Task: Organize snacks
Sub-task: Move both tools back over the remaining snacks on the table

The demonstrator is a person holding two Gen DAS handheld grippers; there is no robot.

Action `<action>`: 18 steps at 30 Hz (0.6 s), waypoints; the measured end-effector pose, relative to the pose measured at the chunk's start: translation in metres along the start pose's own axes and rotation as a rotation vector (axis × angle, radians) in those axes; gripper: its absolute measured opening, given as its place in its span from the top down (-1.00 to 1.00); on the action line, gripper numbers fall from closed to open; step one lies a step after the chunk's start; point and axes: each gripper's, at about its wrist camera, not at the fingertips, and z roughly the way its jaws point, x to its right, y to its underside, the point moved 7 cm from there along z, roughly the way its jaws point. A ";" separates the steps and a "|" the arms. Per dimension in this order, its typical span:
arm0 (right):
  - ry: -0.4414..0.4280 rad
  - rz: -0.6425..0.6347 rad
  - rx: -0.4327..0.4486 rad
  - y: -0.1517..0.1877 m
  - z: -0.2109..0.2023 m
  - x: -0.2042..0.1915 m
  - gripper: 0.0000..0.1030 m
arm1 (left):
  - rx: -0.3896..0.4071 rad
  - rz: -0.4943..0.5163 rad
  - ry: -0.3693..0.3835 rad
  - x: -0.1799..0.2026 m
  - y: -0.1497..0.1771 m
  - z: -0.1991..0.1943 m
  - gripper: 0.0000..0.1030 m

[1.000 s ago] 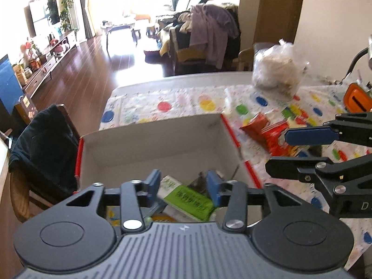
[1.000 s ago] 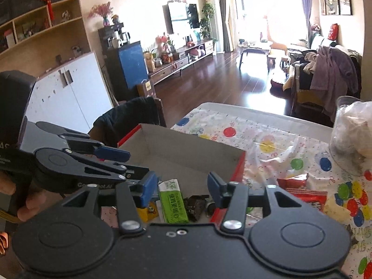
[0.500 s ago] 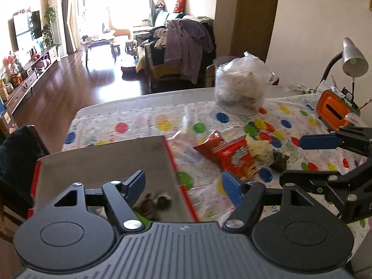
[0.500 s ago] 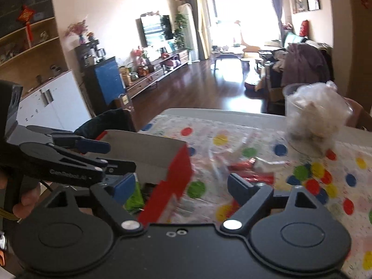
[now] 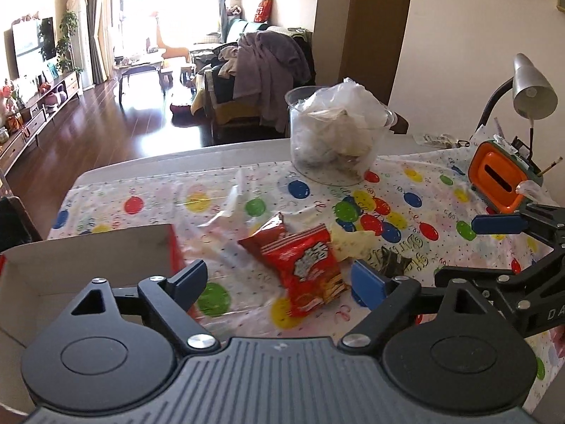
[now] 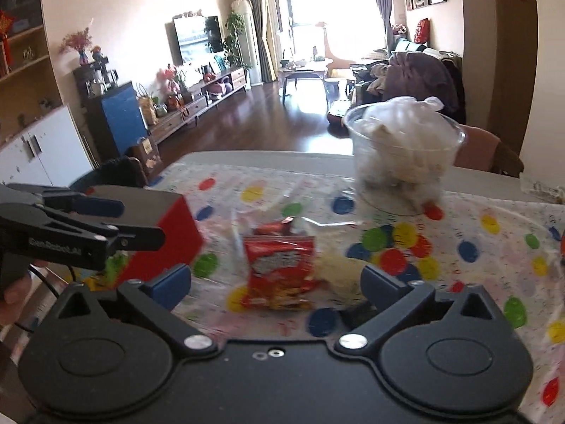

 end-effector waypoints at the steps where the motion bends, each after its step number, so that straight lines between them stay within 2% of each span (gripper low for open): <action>1: 0.001 -0.016 -0.002 0.001 0.001 0.007 -0.99 | -0.006 -0.004 -0.004 0.004 0.000 0.006 -0.77; 5: 0.016 -0.083 -0.029 0.008 0.011 0.031 -0.99 | -0.037 -0.018 -0.016 0.020 -0.001 0.030 -0.77; 10: 0.029 -0.106 -0.073 0.020 0.026 0.058 -0.99 | -0.077 -0.040 -0.040 0.032 0.001 0.057 -0.77; 18: 0.019 -0.137 -0.149 0.039 0.058 0.082 -0.99 | -0.185 -0.080 -0.104 0.047 0.009 0.112 -0.77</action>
